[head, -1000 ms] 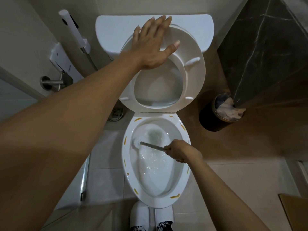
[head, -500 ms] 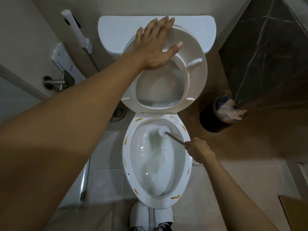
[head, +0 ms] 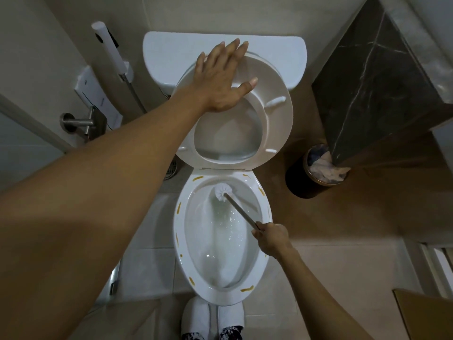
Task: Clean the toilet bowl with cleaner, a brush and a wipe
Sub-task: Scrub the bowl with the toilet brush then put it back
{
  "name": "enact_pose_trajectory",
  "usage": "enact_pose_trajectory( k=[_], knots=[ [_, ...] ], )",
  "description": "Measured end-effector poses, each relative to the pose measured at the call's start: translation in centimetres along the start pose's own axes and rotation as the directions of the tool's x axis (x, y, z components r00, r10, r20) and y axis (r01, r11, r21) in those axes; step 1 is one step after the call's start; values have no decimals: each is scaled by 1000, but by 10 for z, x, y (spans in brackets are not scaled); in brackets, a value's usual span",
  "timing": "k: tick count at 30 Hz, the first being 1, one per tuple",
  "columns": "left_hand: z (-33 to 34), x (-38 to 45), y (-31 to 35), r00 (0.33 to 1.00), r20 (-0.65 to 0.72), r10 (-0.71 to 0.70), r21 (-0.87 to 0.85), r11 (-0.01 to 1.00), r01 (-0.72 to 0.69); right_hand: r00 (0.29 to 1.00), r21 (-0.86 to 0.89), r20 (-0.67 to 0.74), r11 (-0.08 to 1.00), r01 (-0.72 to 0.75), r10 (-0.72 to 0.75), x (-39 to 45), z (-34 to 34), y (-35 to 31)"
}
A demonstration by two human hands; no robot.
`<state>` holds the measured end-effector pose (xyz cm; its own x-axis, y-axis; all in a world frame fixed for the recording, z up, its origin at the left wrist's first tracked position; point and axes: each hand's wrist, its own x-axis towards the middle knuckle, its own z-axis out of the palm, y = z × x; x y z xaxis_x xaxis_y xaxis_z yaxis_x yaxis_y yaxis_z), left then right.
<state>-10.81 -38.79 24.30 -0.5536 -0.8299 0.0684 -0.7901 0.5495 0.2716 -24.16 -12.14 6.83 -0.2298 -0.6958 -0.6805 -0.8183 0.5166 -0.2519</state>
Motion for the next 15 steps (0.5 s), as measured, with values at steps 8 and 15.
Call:
enact_pose_trajectory(
  k=[8,15],
  knots=[
    [-14,-6,2,997,65,43,72,996,-47,997,-33,11,997,71,-71,-28,1,13],
    [-27,-14,2,997,78,9,122,992,-18,996,-103,42,991,85,-81,-47,0,15]
  ],
)
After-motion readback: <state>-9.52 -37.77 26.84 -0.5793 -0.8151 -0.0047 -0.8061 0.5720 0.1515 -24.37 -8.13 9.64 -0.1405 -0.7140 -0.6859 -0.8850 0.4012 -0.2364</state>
